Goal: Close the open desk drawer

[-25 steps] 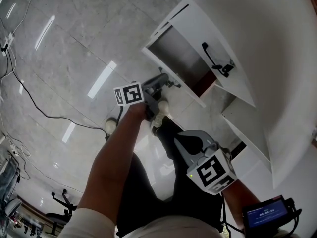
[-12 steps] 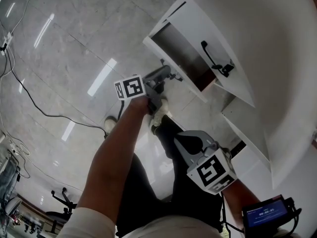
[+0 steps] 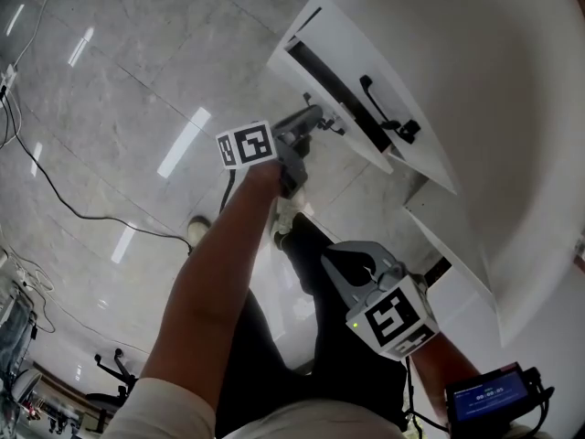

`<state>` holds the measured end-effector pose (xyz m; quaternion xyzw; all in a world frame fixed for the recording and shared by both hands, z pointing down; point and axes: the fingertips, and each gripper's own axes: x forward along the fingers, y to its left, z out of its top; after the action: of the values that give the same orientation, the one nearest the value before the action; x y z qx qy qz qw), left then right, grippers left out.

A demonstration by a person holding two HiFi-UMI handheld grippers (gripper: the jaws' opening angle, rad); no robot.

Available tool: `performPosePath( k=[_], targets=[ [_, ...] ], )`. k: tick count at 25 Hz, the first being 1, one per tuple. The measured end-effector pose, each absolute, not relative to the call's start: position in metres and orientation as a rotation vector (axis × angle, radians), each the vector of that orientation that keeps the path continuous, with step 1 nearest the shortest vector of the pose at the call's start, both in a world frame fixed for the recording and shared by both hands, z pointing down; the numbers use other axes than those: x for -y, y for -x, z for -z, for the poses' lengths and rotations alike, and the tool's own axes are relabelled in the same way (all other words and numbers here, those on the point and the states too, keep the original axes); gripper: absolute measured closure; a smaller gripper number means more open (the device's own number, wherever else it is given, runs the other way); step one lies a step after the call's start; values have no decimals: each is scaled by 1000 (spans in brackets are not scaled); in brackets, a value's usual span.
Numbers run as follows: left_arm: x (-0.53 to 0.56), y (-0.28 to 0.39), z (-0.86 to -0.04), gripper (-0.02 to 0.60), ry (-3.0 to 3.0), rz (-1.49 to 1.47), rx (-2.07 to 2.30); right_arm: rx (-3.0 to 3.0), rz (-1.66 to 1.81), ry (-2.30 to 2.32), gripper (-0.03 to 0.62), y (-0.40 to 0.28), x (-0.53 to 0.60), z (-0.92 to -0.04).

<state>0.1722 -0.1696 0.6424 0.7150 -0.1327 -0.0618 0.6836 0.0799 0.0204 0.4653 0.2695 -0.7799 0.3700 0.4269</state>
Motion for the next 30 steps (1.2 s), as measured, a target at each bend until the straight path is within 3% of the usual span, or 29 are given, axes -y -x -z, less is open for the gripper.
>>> performPosePath(
  k=[25, 30],
  targets=[
    [194, -208, -642, 540, -1654, 78, 332, 1917, -957, -709, 592, -90, -19, -471],
    [189, -193, -657, 443, -1656, -16, 387, 1936, -970, -743, 591, -90, -12, -469]
  ],
)
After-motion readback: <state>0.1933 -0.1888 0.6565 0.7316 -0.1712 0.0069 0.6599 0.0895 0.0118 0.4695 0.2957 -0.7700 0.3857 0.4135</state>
